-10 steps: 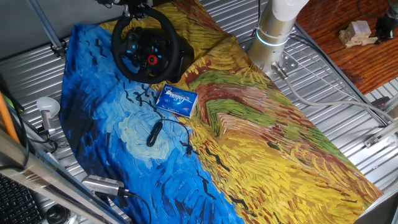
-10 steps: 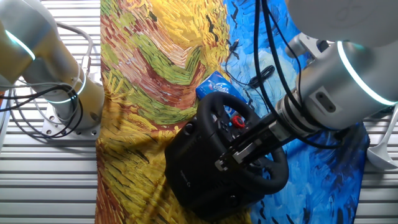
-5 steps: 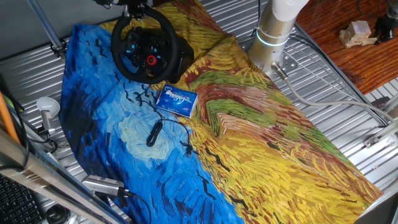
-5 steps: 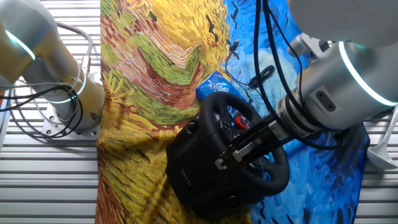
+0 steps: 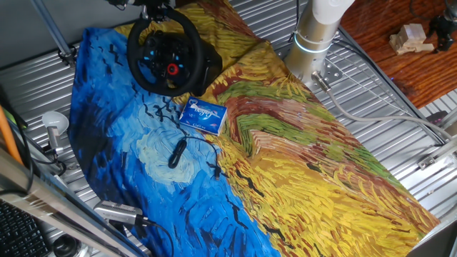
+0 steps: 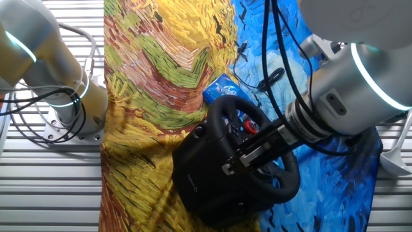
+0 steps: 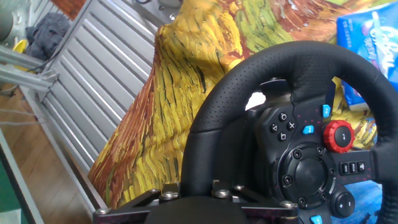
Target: Rotate the steering wheel 90 degrees counterclockwise
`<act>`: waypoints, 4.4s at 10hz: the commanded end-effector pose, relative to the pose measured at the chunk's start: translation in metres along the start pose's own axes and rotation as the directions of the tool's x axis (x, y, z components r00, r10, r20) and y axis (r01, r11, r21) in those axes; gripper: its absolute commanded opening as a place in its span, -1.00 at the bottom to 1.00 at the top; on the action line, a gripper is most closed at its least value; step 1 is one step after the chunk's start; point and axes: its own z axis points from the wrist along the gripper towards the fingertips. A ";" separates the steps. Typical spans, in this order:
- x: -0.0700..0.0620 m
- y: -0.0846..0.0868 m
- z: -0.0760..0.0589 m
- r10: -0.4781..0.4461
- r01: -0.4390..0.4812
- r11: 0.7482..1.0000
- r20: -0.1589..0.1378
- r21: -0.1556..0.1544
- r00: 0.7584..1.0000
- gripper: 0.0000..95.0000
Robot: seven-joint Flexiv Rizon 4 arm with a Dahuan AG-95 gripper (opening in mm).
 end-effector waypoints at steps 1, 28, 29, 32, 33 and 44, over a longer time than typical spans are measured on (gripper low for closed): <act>-0.001 0.000 0.000 0.001 -0.001 1.000 -0.005 0.010 1.000 0.20; -0.060 -0.034 -0.022 0.788 -0.790 0.613 0.054 0.018 0.613 0.60; -0.060 -0.034 -0.023 0.789 -0.791 0.612 0.056 0.021 0.612 0.60; -0.060 -0.033 -0.023 0.792 -0.793 0.608 0.054 0.023 0.608 0.60; -0.060 -0.033 -0.023 0.802 -0.804 0.594 0.058 0.027 0.595 0.60; -0.060 -0.033 -0.023 0.817 -0.824 0.563 0.106 0.071 0.567 0.60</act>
